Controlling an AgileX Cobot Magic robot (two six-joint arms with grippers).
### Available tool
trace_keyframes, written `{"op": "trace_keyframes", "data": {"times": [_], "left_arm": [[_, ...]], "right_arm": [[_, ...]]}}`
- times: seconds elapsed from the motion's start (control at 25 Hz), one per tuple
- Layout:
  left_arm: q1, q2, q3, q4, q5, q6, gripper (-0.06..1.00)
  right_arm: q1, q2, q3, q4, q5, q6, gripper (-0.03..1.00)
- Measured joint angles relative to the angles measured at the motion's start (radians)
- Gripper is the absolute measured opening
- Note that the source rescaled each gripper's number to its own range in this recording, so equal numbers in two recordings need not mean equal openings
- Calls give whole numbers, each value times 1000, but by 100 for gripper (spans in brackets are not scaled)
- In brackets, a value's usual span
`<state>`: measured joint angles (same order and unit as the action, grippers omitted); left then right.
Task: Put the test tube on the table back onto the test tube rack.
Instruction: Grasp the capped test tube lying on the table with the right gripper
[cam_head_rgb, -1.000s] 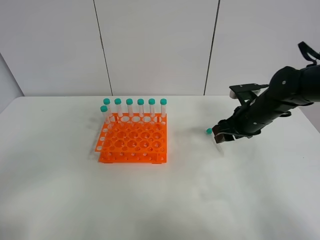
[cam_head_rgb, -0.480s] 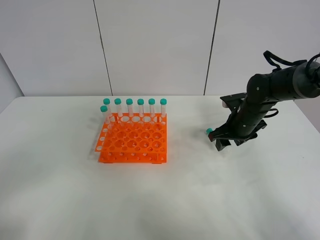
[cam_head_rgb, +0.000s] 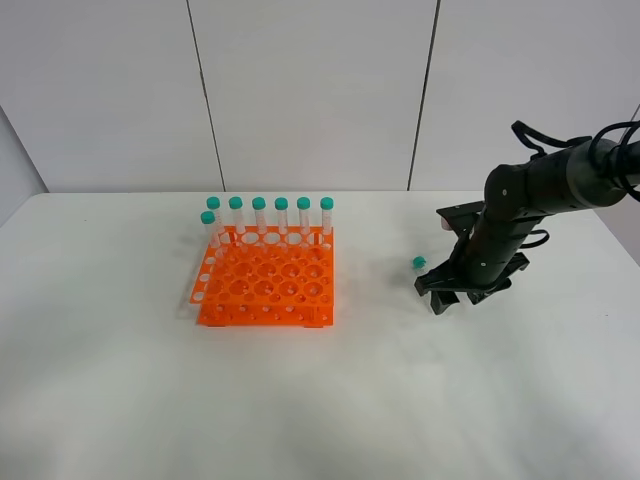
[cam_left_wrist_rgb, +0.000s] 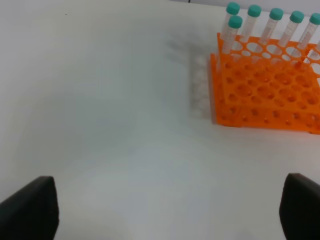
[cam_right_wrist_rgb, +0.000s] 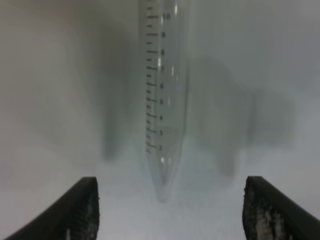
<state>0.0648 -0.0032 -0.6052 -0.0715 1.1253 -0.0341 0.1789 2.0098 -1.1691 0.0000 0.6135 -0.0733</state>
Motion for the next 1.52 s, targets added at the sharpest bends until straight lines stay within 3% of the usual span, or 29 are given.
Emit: {"op": "trace_keyframes", "data": {"times": [0.08,0.24,0.32,0.92,1.04,1.16,1.2,1.52], "left_arm": [[0,0,0,-9,0,0,100],[0,0,3,-20,2,0,100],[0,0,4,-20,2,0,100],[0,0,8,-20,2,0,100],[0,0,8,-20,2,0,100],[0,0,8,-20,2,0,100],[0,0,8,-20,2,0,100],[0,0,8,-20,2,0,100]], "right_arm": [[0,4,0,0,-18,0,90],[0,4,0,0,-37,-2,72],[0,4,0,0,-38,-3,69],[0,48,-1,22,-64,-9,66],[0,48,-1,24,-67,-12,51],[0,48,-1,24,-67,-12,18],[0,48,-1,24,-67,-12,2],[0,48,-1,24,-67,-21,0]]}}
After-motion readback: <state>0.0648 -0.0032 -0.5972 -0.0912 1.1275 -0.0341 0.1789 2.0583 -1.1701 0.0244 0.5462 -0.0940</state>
